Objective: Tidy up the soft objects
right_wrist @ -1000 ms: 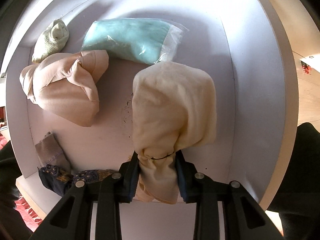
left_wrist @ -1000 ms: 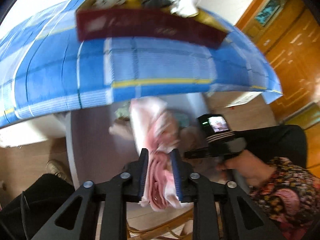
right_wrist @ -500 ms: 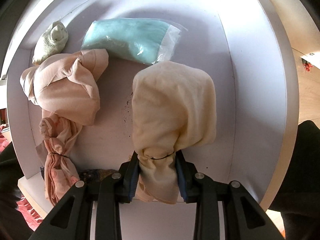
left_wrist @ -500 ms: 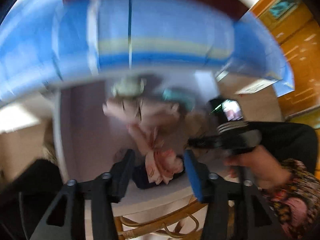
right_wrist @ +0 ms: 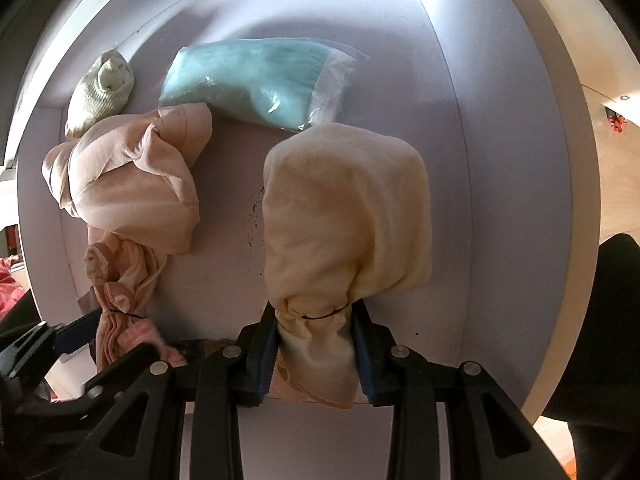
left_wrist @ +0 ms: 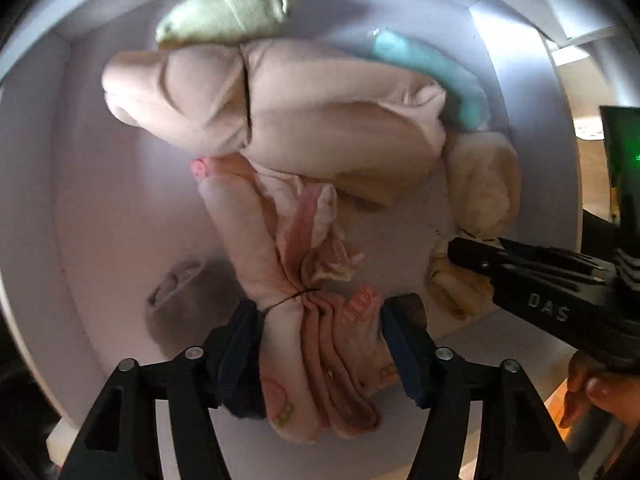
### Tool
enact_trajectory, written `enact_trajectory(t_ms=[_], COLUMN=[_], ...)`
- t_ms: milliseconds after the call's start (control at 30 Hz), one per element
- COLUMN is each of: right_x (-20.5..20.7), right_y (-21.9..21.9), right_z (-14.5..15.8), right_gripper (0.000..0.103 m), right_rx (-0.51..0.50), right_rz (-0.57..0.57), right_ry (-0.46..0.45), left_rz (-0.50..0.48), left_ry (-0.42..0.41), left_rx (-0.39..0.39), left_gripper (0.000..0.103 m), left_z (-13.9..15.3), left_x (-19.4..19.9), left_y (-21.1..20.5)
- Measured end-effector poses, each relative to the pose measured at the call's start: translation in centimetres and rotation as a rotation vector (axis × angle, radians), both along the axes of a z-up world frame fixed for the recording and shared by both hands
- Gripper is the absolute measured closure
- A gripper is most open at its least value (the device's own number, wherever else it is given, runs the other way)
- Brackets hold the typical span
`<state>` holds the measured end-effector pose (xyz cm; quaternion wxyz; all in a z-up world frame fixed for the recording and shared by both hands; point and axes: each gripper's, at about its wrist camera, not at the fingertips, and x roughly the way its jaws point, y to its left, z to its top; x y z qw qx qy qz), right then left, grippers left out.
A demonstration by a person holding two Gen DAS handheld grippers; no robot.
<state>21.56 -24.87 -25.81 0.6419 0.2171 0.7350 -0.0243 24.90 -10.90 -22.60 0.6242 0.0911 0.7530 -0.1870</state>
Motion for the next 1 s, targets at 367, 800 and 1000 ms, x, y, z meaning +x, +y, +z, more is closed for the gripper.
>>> enact_trajectory(t_ms=[367,800,1000], right_x=[0.1,0.1,0.1], right_y=[0.1,0.7,0.9], right_z=[0.3,0.5,0.5], right_gripper=[0.07,0.07,0.07], right_rx=[-0.011,-0.016,-0.016], right_rz=[0.01,0.015,0.017], right_ry=[0.001,-0.003,-0.002], left_rz=[0.051,-0.02,-0.103], left_ry=[-0.095,-0.261,-0.338], left_rx=[-0.1,-0.27,-0.357], left_gripper=[0.066,0.067,0.067], left_z=[4.8,16.9,23.2], left_x=[-0.3,-1.7,-2.6], left_y=[3.4,4.7,3.8])
